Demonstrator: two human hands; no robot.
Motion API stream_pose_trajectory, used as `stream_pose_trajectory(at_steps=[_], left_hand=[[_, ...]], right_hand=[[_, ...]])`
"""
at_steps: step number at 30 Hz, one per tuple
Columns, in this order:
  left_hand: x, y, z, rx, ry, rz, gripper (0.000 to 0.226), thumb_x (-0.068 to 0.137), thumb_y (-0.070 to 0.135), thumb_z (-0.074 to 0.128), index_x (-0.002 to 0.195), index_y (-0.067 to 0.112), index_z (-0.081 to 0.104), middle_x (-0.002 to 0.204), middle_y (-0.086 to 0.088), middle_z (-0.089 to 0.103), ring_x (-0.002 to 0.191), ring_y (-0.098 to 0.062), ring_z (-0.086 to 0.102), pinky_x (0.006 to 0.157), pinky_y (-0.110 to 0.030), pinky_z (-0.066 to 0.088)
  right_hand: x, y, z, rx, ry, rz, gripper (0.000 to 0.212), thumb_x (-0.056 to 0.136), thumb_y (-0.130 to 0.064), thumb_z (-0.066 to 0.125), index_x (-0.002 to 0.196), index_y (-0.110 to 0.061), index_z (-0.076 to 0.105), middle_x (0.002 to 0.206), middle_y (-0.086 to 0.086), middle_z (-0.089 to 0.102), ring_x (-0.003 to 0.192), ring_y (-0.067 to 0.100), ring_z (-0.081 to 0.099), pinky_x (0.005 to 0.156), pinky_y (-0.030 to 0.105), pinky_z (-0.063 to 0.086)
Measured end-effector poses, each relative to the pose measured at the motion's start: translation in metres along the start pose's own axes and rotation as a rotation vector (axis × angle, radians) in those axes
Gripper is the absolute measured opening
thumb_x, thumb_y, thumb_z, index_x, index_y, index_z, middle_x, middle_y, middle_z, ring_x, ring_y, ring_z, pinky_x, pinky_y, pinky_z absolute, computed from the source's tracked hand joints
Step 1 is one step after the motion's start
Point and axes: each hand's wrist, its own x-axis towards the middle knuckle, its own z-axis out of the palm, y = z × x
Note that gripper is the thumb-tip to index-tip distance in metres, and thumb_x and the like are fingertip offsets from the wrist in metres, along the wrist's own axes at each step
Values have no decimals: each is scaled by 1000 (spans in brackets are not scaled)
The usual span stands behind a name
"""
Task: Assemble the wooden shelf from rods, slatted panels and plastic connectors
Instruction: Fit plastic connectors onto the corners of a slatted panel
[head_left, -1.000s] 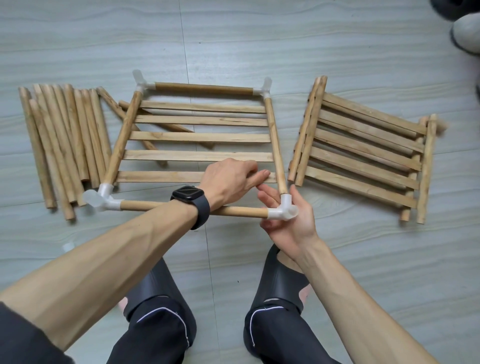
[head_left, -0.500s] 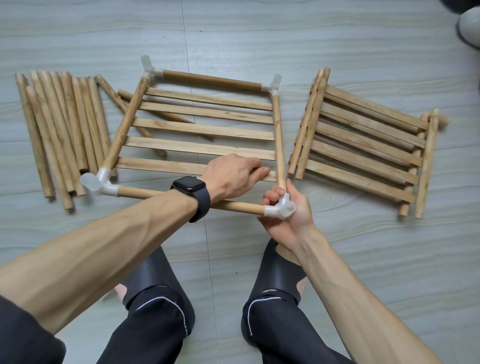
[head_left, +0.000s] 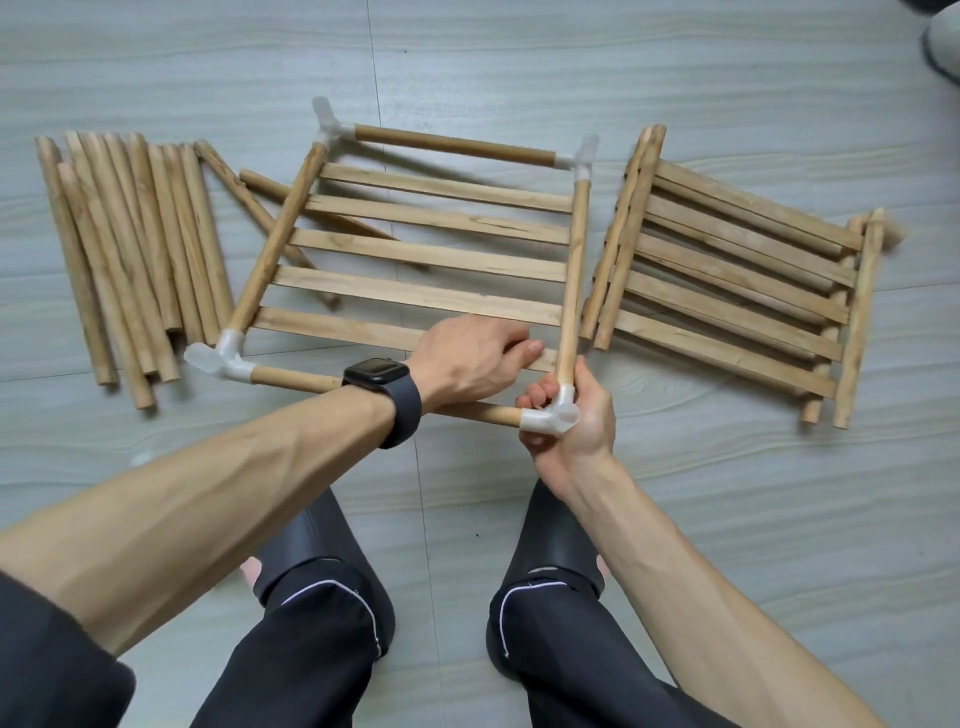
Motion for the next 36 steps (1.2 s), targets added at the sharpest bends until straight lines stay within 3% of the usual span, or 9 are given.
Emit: stream_pose_trajectory(at_steps=[3, 8, 13, 16, 19, 25, 27, 29, 36], left_hand=[[7, -2, -6, 11, -68, -22, 42, 104, 56, 35, 103, 24, 61, 84, 3, 62, 88, -27, 59, 69, -36, 39], [-26, -26, -14, 264, -19, 137, 105, 75, 98, 18, 144, 22, 43, 130, -6, 60, 112, -28, 57, 96, -44, 44], [-63, -70, -8, 509, 5, -36, 73, 76, 49, 61, 138, 18, 39, 121, -5, 55, 106, -26, 52, 92, -38, 42], [-62, -79, -19, 544, 52, -43, 55, 70, 34, 59, 121, 19, 48, 112, -4, 57, 97, -27, 51, 85, -37, 41], [-55, -77, -31, 530, 82, -15, 53, 69, 37, 59, 117, 19, 50, 111, -3, 60, 96, -27, 54, 82, -38, 44], [-49, -67, -39, 570, 65, 21, 47, 68, 36, 56, 111, 16, 52, 105, -4, 62, 93, -28, 55, 79, -37, 42], [-50, -71, -39, 572, 65, 32, 47, 68, 36, 57, 110, 16, 53, 103, -4, 62, 91, -28, 55, 79, -37, 42], [-50, -73, -40, 556, 67, 29, 46, 69, 36, 57, 110, 15, 53, 102, -4, 62, 90, -28, 56, 79, -36, 41], [-41, -68, -39, 536, 87, 2, 40, 75, 37, 53, 108, 16, 52, 102, -4, 63, 91, -28, 57, 80, -36, 41]], right_hand=[[12, -12, 0, 24, 22, 36, 59, 104, -56, 32, 68, -16, 55, 59, -1, 54, 47, 14, 56, 37, 18, 30], [27, -30, -13, 38, 32, 53, 57, 102, -56, 31, 72, -14, 54, 58, -1, 57, 46, 13, 55, 38, 17, 27], [32, -40, -24, -130, 98, -14, 58, 105, -56, 29, 92, -11, 62, 85, 5, 66, 63, 17, 64, 45, 24, 37], [25, -36, -29, -781, 307, -606, 51, 102, -65, 33, 109, -21, 60, 108, 0, 62, 103, 24, 62, 82, 37, 50], [6, -28, -18, -1429, 186, -1316, 60, 92, -64, 56, 128, -15, 56, 128, 0, 55, 121, 17, 49, 102, 33, 39], [10, -8, 32, -2397, 235, -897, 95, 81, -53, 66, 158, -12, 27, 160, 17, 32, 150, 35, 25, 120, 64, -1], [17, -15, 40, -2375, 142, -951, 79, 79, -40, 70, 147, -10, 45, 144, 20, 45, 137, 38, 42, 115, 53, 28], [23, -20, 40, -2275, 85, -1146, 47, 71, -33, 74, 111, -9, 65, 106, 12, 60, 96, 32, 59, 79, 40, 49], [32, -34, 42, -2300, 109, -1254, 27, 67, -28, 55, 89, -13, 63, 88, 8, 60, 78, 31, 51, 70, 39, 38]])
